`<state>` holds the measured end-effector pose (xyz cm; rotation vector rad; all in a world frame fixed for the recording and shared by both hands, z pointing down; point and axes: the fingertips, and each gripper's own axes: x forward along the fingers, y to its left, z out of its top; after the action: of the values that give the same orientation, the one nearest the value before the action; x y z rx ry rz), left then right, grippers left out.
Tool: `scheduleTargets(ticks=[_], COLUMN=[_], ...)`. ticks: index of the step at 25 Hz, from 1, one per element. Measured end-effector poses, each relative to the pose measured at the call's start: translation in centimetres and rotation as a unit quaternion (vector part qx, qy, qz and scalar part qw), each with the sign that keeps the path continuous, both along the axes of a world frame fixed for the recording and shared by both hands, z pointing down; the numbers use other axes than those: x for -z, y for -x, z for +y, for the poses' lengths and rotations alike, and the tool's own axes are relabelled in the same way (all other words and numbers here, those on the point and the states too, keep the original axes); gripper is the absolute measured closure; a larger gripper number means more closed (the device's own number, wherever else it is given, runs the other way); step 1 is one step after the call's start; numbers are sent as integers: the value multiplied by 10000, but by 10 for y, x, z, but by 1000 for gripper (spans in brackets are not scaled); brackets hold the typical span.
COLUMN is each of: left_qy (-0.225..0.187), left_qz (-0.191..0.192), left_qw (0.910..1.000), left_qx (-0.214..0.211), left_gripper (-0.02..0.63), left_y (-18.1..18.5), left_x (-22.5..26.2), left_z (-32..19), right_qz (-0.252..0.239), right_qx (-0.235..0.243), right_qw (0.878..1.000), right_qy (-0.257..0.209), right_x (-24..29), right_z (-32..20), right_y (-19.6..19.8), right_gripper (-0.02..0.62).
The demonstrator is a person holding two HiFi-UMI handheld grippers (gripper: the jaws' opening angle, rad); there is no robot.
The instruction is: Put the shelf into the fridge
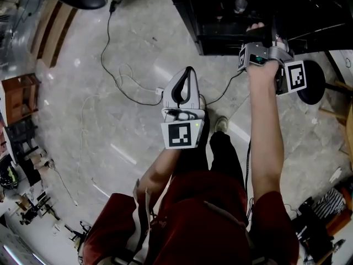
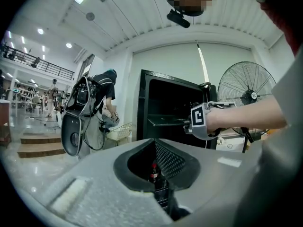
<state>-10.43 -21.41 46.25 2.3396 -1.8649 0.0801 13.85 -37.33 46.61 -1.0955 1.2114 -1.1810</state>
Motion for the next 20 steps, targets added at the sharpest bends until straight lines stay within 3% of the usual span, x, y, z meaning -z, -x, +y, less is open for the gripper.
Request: scheduleTargets(ticks=[20], left_qy=[-76], left_qz=[-19], left_qw=[10000], left_qx=[19], left_gripper=[600], left_y=[5], left_x=[17], left_z=[-17], right_qz=[165], right_qx=[-111], right_qw=[9997], right_qy=[149], right_x=[12], right_z=[-74], right_y=[8], right_gripper=[578])
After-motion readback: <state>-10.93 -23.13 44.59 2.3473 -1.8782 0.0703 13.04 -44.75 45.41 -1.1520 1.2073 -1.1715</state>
